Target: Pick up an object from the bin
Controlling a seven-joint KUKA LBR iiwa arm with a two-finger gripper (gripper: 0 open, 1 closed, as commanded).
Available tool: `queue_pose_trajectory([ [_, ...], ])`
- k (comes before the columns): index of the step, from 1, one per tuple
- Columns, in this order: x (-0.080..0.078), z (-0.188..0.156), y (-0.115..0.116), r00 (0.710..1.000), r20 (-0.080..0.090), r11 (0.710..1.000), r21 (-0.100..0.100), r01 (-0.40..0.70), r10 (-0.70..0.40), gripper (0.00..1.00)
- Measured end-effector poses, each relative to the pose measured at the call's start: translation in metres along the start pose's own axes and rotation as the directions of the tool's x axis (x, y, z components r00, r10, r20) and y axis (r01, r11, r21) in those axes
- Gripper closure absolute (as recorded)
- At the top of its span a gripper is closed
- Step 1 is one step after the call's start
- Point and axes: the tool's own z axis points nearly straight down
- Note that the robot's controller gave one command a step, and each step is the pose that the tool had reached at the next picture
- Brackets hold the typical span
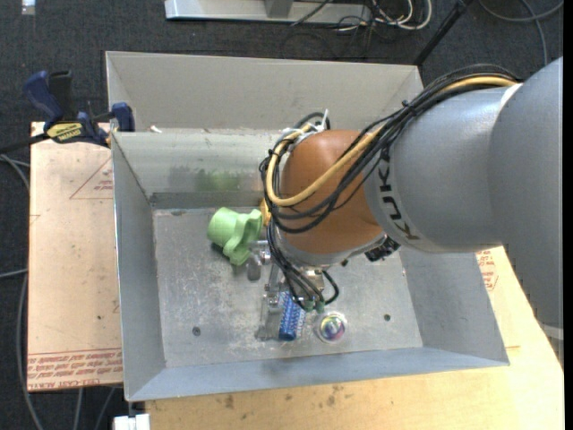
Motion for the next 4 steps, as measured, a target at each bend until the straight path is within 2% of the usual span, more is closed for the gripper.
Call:
queue_pose_trajectory([
  [1,-0.06,0.08,-0.069,0.867,0.007,0.867,0.004,0.499,-0.499,0.0],
  [2,-0.15,0.076,-0.042,0.756,0.012,0.756,0.007,0.655,-0.655,0.0],
  [3,-0.145,0.046,-0.014,0.33,0.008,0.33,0.01,0.944,-0.944,0.0],
  [4,-0.151,0.075,-0.057,0.105,-0.001,0.105,0.0,0.994,-0.994,0.0],
])
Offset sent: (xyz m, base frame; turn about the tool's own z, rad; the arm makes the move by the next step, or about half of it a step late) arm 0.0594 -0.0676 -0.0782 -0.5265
